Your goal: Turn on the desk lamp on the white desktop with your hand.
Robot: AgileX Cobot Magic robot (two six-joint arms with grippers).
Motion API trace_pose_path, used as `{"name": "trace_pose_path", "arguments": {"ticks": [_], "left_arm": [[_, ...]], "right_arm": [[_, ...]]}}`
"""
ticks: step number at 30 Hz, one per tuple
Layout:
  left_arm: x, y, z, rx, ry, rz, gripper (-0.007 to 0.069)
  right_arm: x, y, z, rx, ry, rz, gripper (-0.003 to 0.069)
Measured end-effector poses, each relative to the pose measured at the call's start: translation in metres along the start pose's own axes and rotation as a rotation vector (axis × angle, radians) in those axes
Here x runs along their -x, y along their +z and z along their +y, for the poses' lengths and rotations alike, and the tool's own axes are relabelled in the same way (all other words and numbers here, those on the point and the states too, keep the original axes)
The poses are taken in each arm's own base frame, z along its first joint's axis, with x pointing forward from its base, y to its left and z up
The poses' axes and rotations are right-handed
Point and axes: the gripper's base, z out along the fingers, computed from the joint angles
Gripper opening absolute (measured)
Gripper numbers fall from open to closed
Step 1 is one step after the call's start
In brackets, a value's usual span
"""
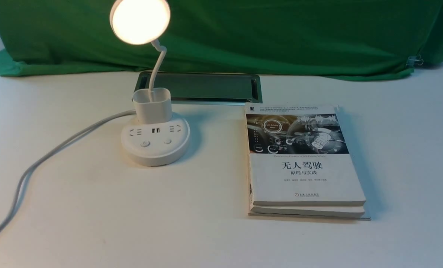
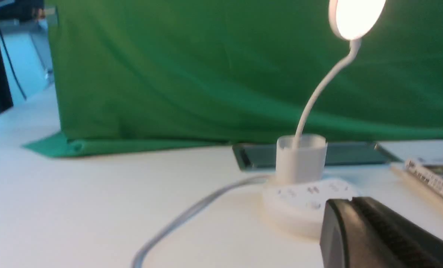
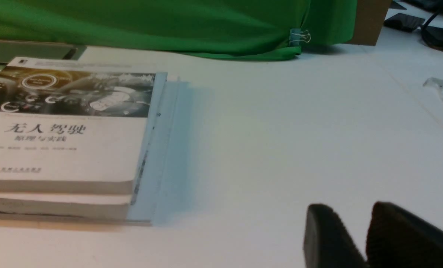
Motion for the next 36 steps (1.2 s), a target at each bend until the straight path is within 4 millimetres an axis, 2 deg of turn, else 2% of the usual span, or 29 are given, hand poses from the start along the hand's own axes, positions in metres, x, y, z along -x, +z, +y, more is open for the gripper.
{"name": "trace_pose_path", "arguments": {"ticks": [5, 36], "left_arm": [[-0.018, -0.002, -0.001, -0.008, -0.041, 0.192, 0.0021], [-0.018, -0.002, -0.001, -0.013, -0.044, 0.199, 0.0021]], "right_arm": [[0.000, 0.000, 0.000, 0.000, 0.000, 0.001, 0.0240], [0.000, 0.000, 0.000, 0.000, 0.000, 0.001, 0.0241]]}}
